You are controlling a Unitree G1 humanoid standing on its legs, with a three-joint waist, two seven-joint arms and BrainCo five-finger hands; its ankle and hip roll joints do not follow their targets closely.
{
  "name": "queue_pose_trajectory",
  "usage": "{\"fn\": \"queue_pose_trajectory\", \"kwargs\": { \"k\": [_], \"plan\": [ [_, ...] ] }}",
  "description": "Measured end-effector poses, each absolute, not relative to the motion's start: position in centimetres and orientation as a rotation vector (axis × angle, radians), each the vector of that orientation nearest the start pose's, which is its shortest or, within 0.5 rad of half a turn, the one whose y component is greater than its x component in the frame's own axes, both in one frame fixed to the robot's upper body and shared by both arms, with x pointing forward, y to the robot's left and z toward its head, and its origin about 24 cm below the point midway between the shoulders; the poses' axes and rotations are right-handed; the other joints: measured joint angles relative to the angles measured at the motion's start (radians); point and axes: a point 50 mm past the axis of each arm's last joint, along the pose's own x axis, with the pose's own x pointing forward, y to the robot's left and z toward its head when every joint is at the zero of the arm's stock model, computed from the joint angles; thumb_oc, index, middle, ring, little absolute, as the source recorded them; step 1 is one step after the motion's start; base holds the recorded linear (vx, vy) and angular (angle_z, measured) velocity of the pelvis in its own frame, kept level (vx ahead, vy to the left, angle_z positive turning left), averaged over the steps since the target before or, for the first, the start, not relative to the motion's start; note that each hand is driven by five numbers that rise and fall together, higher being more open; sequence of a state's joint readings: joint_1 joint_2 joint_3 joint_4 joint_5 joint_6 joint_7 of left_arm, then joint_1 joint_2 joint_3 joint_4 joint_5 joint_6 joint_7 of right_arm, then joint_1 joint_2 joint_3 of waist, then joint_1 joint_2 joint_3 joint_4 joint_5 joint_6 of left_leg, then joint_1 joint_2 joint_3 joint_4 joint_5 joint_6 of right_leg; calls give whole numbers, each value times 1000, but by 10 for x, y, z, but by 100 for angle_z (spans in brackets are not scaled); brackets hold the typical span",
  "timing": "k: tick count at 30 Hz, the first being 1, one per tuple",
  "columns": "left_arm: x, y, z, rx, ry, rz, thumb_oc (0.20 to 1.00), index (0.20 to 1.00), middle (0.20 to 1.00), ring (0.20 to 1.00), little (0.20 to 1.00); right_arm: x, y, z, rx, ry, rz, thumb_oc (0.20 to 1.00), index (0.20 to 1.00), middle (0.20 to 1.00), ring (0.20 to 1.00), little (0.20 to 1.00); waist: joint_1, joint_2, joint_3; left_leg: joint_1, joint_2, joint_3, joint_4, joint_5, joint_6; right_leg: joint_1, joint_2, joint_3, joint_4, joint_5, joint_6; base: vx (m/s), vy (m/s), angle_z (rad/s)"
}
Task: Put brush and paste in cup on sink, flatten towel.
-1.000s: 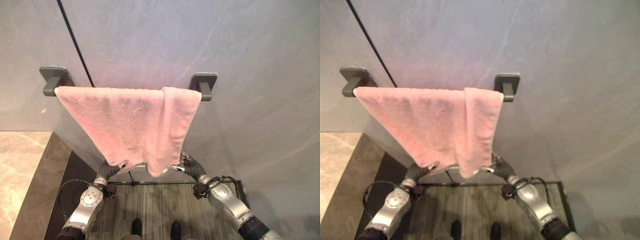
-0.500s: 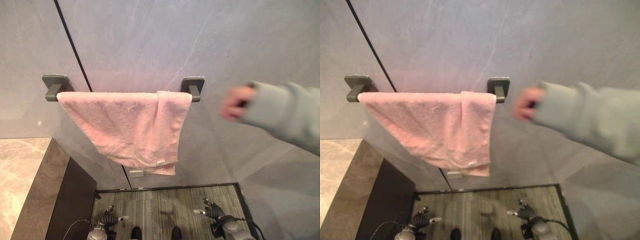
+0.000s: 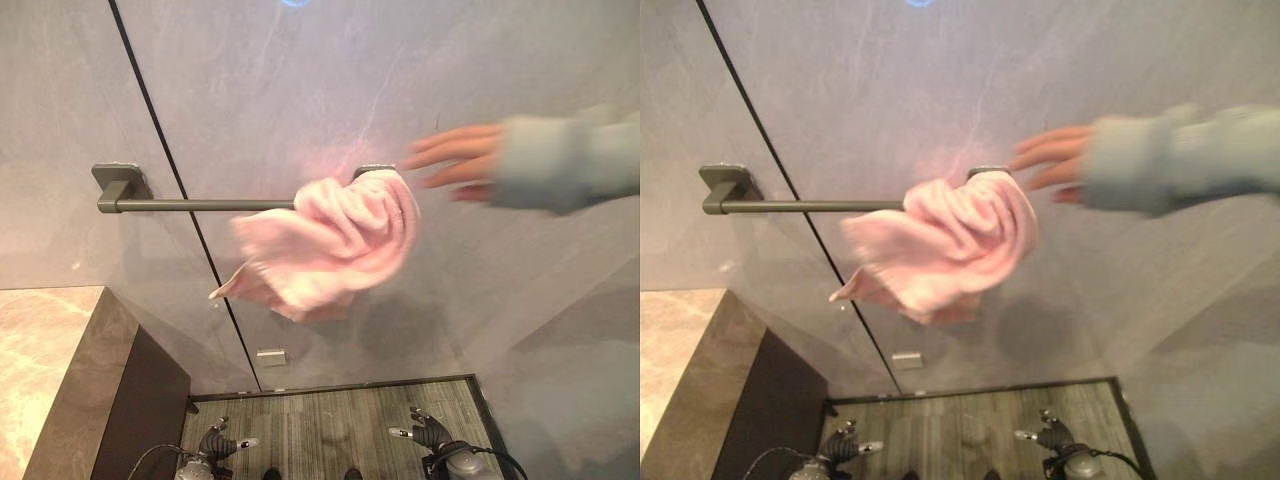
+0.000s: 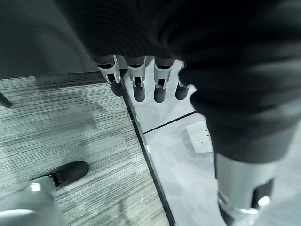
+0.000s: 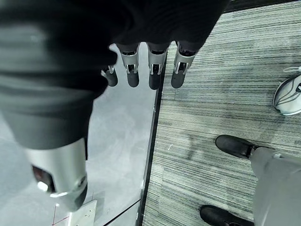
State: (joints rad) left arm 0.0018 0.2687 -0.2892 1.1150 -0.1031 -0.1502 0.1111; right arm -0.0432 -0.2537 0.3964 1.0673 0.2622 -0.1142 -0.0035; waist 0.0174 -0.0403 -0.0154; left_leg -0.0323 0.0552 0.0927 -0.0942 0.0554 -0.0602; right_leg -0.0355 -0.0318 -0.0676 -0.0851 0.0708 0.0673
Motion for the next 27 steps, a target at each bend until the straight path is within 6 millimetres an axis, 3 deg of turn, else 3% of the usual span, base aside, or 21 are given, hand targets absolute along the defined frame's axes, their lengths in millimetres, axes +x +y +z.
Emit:
{"fn": "queue_pose_trajectory", "kwargs": {
  "k": [23,27],
  "plan": [
    [123,225,-147,360,972,28,1000,1000,1000,1000,1000,142,-201,-145,-224,949,54,1000,1000,1000,1000,1000,-1,3,29,-5,0,-1,0,-2,2,-6,0,-1,-6,-3,-2,0,0,0],
    [131,222,-143,354,926,20,1000,1000,1000,1000,1000,145,-204,-143,-202,936,25,1000,1000,1000,1000,1000,0,4,31,-5,0,-1,0,-3,2,-5,0,-1,-6,-4,-2,0,0,0]
  ]
}}
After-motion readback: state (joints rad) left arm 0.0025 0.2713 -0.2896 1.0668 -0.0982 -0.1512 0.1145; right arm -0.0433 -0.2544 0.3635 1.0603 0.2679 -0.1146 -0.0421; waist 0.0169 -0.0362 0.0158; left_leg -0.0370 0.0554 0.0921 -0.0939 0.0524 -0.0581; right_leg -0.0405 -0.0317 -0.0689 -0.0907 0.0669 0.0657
